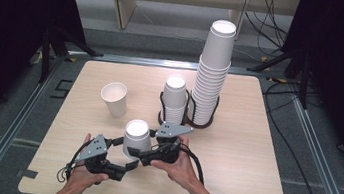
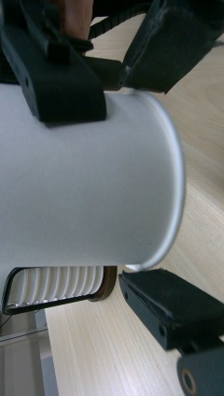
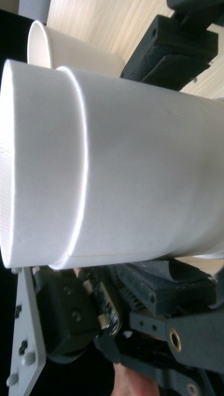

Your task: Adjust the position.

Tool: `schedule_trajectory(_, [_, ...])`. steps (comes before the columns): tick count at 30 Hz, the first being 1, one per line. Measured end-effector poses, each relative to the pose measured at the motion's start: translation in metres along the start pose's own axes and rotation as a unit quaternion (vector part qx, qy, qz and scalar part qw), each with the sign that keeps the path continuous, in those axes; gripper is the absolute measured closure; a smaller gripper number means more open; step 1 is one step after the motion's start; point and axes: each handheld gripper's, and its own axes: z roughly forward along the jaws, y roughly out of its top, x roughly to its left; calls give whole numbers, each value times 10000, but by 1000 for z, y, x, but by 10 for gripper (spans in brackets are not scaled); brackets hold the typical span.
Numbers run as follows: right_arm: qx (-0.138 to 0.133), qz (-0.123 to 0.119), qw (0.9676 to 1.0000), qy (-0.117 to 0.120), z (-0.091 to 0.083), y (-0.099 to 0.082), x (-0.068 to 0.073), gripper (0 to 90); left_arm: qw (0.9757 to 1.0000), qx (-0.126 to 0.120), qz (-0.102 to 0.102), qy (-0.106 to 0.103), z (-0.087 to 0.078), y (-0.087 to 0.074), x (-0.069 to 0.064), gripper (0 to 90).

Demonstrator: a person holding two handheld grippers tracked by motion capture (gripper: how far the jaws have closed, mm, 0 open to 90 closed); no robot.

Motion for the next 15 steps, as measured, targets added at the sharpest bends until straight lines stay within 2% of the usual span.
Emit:
schedule_trajectory(1, [3,-153,9999,-23,1,1,-1,193,10000,3,7,4,2,0,-1,31])
schedule_trajectory(3, [-52,-82,9999,76,3,1,3,193,10000,5,22,-7,5,0,-2,9])
schedule_trajectory(5, [-37,-103,9999,34,3,1,4,194,10000,4,13,0,5,0,-3,5])
schedule_trajectory(6, [16,-85,9999,62,2,2,5,194,9999,-95,21,-63,6,-1,-2,4])
schedule_trajectory(7, [16,-85,9999,62,2,2,5,194,9999,-95,21,-63,6,-1,-2,2])
schedule_trajectory(8, [11,-99,9999,29,1,2,6,194,10000,28,-7,5,5,0,-2,0])
schedule_trajectory(9, [-48,-202,9998,64,2,2,5,194,10000,34,-27,-9,5,-1,-2,0])
schedule_trajectory(12, [-51,-172,9998,85,3,2,6,194,10000,-17,-70,-54,6,-1,-2,0])
schedule_trajectory(13, [-108,-104,9997,209,5,1,8,194,10000,23,-79,-54,4,-1,-2,0])
schedule_trajectory(15, [-117,-101,9996,226,5,1,8,194,10000,-15,-50,-46,4,-1,-2,0])
